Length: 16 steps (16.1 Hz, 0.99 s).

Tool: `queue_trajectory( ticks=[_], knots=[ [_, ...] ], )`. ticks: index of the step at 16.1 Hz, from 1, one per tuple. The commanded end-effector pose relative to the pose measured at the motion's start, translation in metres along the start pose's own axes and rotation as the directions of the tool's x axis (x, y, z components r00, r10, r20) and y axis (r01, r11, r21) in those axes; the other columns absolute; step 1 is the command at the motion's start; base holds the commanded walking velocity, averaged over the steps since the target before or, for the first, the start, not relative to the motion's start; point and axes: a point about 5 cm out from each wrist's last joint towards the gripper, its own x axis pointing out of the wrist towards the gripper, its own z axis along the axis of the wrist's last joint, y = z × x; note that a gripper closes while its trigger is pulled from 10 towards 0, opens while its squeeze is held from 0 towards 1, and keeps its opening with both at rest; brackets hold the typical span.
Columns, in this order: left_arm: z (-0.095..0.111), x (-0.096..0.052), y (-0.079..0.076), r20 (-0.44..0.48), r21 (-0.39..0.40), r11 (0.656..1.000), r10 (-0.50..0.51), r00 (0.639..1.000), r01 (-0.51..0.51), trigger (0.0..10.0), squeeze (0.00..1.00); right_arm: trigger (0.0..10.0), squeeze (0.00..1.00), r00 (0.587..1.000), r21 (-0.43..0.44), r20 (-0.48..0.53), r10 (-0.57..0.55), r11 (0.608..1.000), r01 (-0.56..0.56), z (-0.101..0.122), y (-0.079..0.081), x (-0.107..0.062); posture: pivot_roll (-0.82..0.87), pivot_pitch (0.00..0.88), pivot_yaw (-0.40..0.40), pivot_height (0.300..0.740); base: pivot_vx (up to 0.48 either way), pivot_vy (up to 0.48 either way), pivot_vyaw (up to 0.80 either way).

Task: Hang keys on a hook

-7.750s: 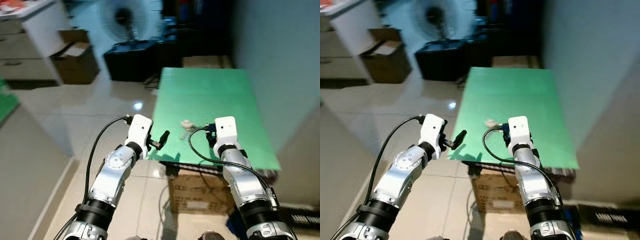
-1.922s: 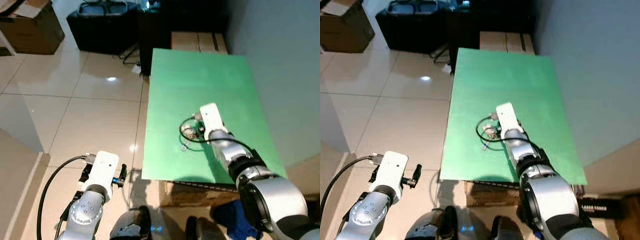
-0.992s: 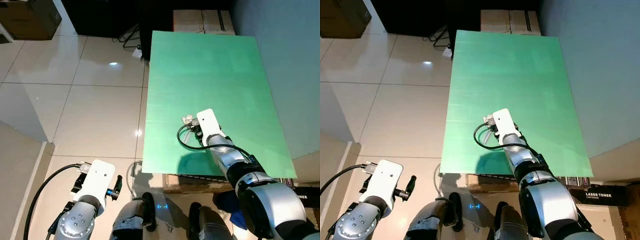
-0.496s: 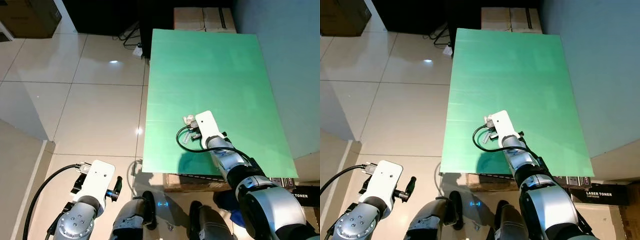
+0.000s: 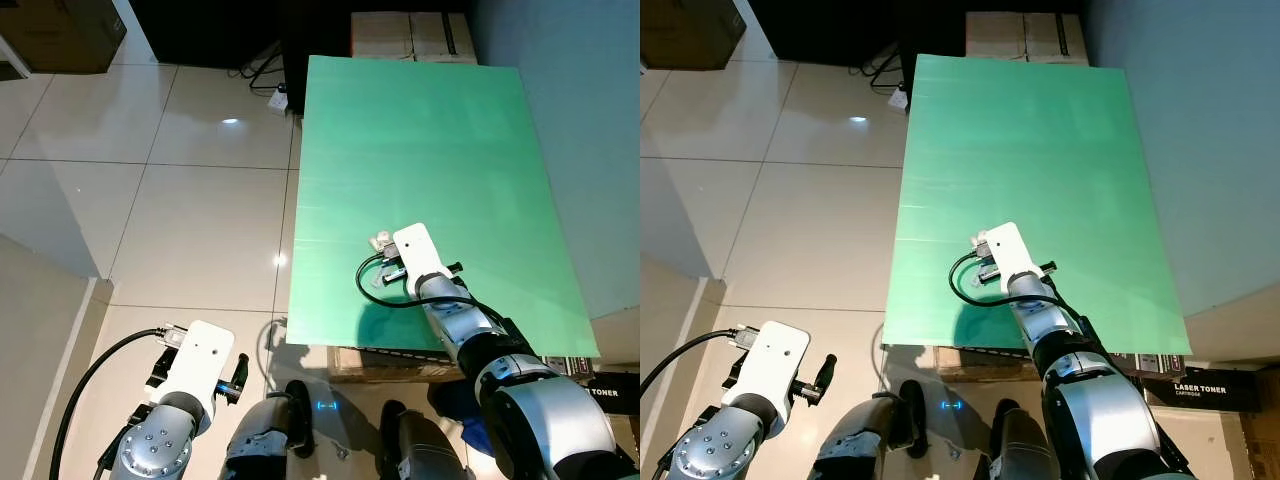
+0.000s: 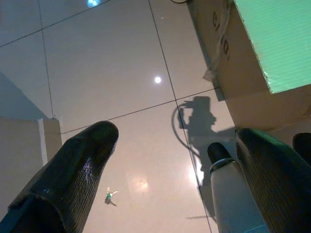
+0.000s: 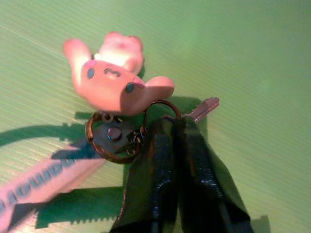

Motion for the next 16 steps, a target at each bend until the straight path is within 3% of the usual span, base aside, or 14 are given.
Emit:
queue_trajectory(
  ticks=[1,5,10,16],
  knots=[
    [-0.002,-0.001,-0.003,-0.011,0.002,1.000,-0.013,1.000,0.013,10.0,0.00,0.0,0.00,0.989,0.000,-0.145,0.009,1.000,-0.009,-0.039,0.004,-0.008,0.11,0.342,0.039,0.723,0.000,0.000,0.00],
    [0.005,0.013,-0.009,0.015,-0.005,1.000,-0.024,1.000,0.024,10.0,0.00,0.0,0.00,0.998,0.007,-0.061,-0.008,1.000,0.009,-0.020,-0.001,-0.004,0.07,0.301,0.030,0.723,0.000,0.000,0.00],
    [0.027,0.043,-0.013,0.089,0.008,0.999,-0.047,0.995,0.046,10.0,0.00,0.0,0.00,0.992,0.044,0.114,-0.055,0.998,0.050,0.021,-0.012,0.002,-0.01,0.209,0.046,0.723,0.000,0.000,0.00],
    [0.048,0.072,-0.028,0.156,0.022,0.996,-0.093,0.983,0.091,10.0,0.00,0.0,0.00,0.970,0.032,0.219,-0.106,0.994,0.102,0.042,-0.039,0.001,-0.10,0.111,0.055,0.723,0.000,0.000,0.00]
  ],
)
